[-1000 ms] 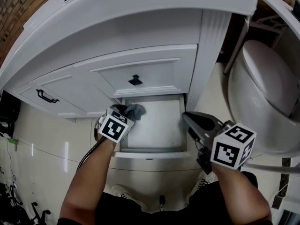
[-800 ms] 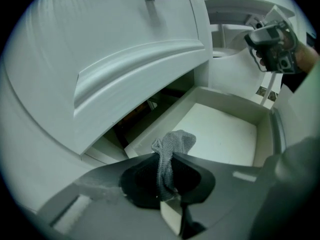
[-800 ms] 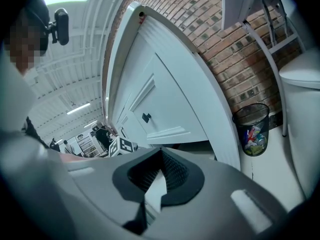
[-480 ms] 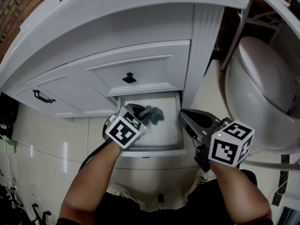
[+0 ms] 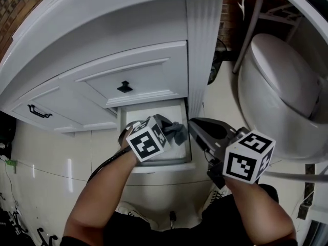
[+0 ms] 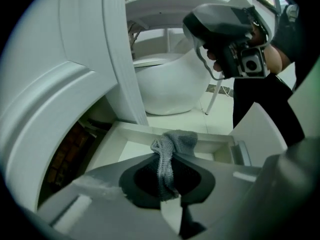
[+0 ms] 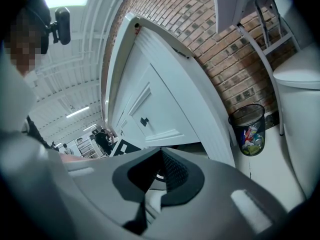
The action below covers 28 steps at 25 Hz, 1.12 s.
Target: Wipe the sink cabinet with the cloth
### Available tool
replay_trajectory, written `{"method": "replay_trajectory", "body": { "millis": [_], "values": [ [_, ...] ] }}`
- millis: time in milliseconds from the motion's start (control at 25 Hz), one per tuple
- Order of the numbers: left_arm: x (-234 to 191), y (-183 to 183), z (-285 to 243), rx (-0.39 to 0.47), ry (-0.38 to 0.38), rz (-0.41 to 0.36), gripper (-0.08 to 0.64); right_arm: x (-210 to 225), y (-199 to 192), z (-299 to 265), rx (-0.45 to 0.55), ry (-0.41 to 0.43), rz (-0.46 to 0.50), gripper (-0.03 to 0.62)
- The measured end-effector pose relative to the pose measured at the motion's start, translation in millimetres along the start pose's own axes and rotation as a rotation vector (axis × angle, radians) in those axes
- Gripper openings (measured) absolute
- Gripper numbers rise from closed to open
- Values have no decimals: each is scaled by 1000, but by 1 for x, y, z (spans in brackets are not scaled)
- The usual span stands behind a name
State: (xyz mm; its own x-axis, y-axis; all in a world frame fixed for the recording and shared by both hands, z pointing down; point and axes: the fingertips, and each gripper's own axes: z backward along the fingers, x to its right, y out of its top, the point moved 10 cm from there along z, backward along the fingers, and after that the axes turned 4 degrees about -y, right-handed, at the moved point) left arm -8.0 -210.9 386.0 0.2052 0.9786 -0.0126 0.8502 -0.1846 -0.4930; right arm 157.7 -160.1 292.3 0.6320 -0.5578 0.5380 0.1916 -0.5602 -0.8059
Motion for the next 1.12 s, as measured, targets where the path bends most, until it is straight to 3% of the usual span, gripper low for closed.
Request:
{"method": "replay_trajectory", "body": {
  "millis": [280, 1120],
  "values": [
    [1, -17, 2, -74, -24, -43, 38, 0, 0, -1, -2, 6, -5, 3],
    [-7, -113, 61, -242, -9, 46, 38, -33, -10, -35, -62, 41, 44, 3]
  ]
}}
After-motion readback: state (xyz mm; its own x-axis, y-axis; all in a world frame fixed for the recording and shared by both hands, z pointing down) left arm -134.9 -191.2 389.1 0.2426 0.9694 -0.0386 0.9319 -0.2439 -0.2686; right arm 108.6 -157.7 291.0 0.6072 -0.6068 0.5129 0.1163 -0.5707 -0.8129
